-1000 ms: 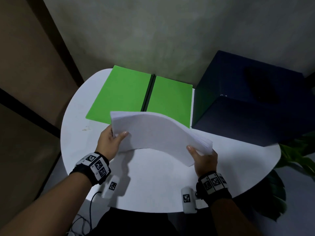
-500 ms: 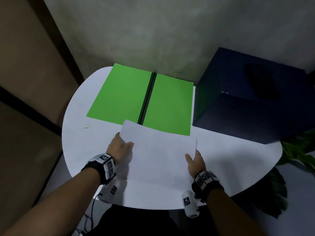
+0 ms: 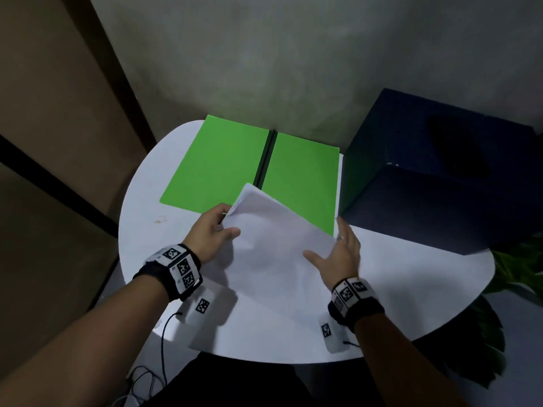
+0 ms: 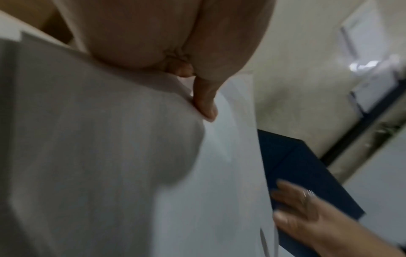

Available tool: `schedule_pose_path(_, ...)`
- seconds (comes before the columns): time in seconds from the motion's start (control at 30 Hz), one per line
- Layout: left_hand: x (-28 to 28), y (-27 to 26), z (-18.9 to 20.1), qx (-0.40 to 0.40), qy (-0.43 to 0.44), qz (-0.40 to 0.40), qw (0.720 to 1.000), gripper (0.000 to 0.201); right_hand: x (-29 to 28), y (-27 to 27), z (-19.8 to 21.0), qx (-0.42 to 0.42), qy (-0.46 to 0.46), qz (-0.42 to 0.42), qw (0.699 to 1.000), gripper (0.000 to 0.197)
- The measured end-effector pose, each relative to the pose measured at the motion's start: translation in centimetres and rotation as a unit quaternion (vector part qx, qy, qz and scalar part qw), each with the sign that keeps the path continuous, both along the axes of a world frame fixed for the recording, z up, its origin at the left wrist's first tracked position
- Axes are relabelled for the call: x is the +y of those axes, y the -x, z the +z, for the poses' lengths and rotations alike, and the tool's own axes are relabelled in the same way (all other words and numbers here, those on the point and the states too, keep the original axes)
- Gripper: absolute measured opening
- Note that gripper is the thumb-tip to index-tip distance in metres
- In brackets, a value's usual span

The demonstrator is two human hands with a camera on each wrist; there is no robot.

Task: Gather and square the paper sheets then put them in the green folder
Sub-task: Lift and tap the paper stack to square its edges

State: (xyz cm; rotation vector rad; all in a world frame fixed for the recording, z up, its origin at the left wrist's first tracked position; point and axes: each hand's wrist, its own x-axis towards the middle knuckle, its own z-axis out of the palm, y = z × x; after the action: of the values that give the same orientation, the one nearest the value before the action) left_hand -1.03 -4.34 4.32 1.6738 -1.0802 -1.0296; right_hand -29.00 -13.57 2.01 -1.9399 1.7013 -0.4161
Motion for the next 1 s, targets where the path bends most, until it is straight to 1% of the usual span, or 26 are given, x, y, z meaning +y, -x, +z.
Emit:
schedule_pose_path(0.07,-0.9,0.2,2.7,0.006,0.044,-0.074,0.996,0.027,-1.3,-1.8,2.6,-0.098,-0.059,0.064,0.991,0.111)
schedule_pose_path(0.1,-1.4,0.3,4.0,-0.008,0.063,-0.111,0.992,0.027,-1.8,-2.3,3.5,-0.149,-0.097,0.08,0.981,0.103)
schedule_pose_path(0.13,-1.8,0.4,5.4,-0.036,0.079,-0.143,0.986,0.027,-2.2,-2.4,4.3,-0.192,-0.129,0.083,0.969,0.086)
schedule_pose_path(0.17,-2.2,0.3,6.6,-0.073,0.094,-0.168,0.979,0.028,-2.4,-2.4,5.0,-0.226,-0.153,0.08,0.959,0.065)
schedule_pose_path(0.2,-2.6,0.2,7.8,-0.123,0.107,-0.179,0.97,0.03,-2.3,-2.2,5.7,-0.253,-0.168,0.08,0.949,0.045)
schedule_pose_path(0.23,-2.9,-0.1,8.7,-0.178,0.112,-0.177,0.961,0.033,-2.1,-2.0,6.4,-0.279,-0.17,0.085,0.941,0.032)
schedule_pose_path(0.27,-3.0,-0.5,9.5,-0.228,0.11,-0.165,0.953,0.039,-1.8,-1.9,6.9,-0.299,-0.162,0.086,0.937,0.025)
schedule_pose_path(0.3,-3.1,-1.1,9.9,-0.264,0.105,-0.143,0.948,0.05,-1.6,-1.7,7.5,-0.319,-0.151,0.084,0.932,0.023)
schedule_pose_path(0.33,-3.1,-1.7,10.1,-0.28,0.101,-0.113,0.948,0.065,-1.4,-1.4,7.7,-0.336,-0.141,0.079,0.928,0.024)
schedule_pose_path(0.37,-2.9,-2.4,9.9,-0.263,0.104,-0.071,0.957,0.084,-1.3,-1.1,7.9,-0.351,-0.129,0.075,0.924,0.026)
schedule_pose_path(0.4,-2.6,-2.9,9.6,-0.216,0.111,-0.022,0.97,0.104,-1.2,-0.8,8.1,-0.361,-0.116,0.068,0.923,0.029)
schedule_pose_path(0.43,-2.3,-3.2,9.2,-0.141,0.114,0.022,0.983,0.12,-1.1,-0.5,8.3,-0.373,-0.107,0.058,0.92,0.031)
schedule_pose_path(0.47,-2.0,-2.9,9.0,-0.046,0.114,0.045,0.991,0.13,-1.1,-0.3,8.6,-0.387,-0.099,0.047,0.916,0.031)
schedule_pose_path(0.5,-1.8,-2.3,8.5,0.048,0.111,0.046,0.992,0.134,-0.9,-0.3,8.9,-0.397,-0.089,0.041,0.913,0.03)
schedule_pose_path(0.53,-1.8,-1.4,8.0,0.119,0.104,0.036,0.987,0.13,-0.6,-0.5,9.3,-0.404,-0.076,0.036,0.911,0.029)
schedule_pose_path(0.57,-1.9,-0.4,7.7,0.156,0.101,0.027,0.982,0.118,-0.2,-0.7,9.8,-0.412,-0.062,0.031,0.909,0.029)
schedule_pose_path(0.6,-1.9,0.5,7.9,0.168,0.112,0.028,0.979,0.102,0.2,-1.0,10.1,-0.422,-0.05,0.023,0.905,0.03)
schedule_pose_path(0.63,-2.0,1.4,8.1,0.164,0.137,0.046,0.976,0.084,0.6,-1.2,10.4,-0.427,-0.032,0.015,0.904,0.032)
schedule_pose_path(0.7,-2.0,2.9,8.9,0.139,0.189,0.11,0.966,0.048,1.2,-1.4,10.8,-0.432,0.014,-0.006,0.902,0.032)
schedule_pose_path(0.73,-1.8,3.5,9.3,0.105,0.209,0.134,0.963,0.037,1.5,-1.4,10.8,-0.428,0.036,-0.024,0.903,0.03)
schedule_pose_path(0.8,-1.2,4.2,8.5,0.02,0.223,0.155,0.962,0.035,2.3,-1.4,9.9,-0.404,0.059,-0.055,0.911,0.031)
schedule_pose_path(0.83,-0.9,4.5,7.7,0.005,0.214,0.156,0.964,0.037,2.8,-1.4,9.1,-0.402,0.049,-0.061,0.912,0.028)
schedule_pose_path(0.93,-0.2,4.4,5.6,0.054,0.168,0.12,0.977,0.039,3.6,-0.8,6.9,-0.404,-0.006,-0.074,0.912,0.022)
schedule_pose_path(1.0,-0.4,4.3,5.7,0.05,0.172,0.11,0.978,0.04,3.4,-0.7,6.9,-0.398,-0.009,-0.071,0.915,0.022)
